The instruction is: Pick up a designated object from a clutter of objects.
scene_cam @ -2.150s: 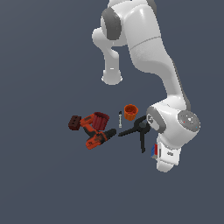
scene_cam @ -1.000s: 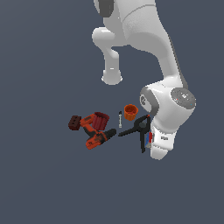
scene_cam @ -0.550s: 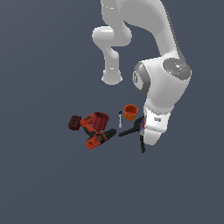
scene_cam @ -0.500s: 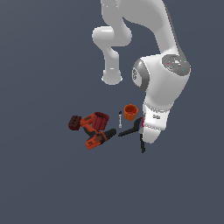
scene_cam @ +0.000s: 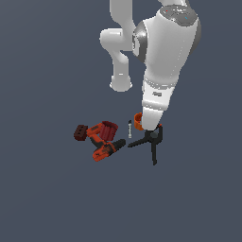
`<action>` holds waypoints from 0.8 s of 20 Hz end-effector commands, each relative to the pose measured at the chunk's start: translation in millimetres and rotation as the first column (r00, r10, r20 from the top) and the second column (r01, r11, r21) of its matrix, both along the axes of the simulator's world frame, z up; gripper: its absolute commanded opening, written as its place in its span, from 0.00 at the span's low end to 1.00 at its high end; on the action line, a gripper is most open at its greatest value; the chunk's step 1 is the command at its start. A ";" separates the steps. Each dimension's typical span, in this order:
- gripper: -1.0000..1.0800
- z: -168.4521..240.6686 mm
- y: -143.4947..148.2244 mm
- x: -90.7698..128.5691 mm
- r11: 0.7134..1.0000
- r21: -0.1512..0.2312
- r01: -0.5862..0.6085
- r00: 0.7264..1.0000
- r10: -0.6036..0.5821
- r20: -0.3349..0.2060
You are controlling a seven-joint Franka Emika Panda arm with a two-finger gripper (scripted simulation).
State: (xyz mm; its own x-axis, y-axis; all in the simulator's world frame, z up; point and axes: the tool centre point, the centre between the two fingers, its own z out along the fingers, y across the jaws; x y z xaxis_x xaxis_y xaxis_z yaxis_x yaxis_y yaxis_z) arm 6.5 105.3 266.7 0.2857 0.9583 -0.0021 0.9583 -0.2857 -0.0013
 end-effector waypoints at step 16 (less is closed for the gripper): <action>0.00 139.6 -74.5 -51.1 1.000 0.004 0.000 1.000 0.000 0.002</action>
State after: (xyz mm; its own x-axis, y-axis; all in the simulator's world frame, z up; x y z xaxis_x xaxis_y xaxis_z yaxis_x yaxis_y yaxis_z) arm -41.6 35.4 397.2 0.2857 0.9583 0.0021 0.9583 -0.2857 -0.0011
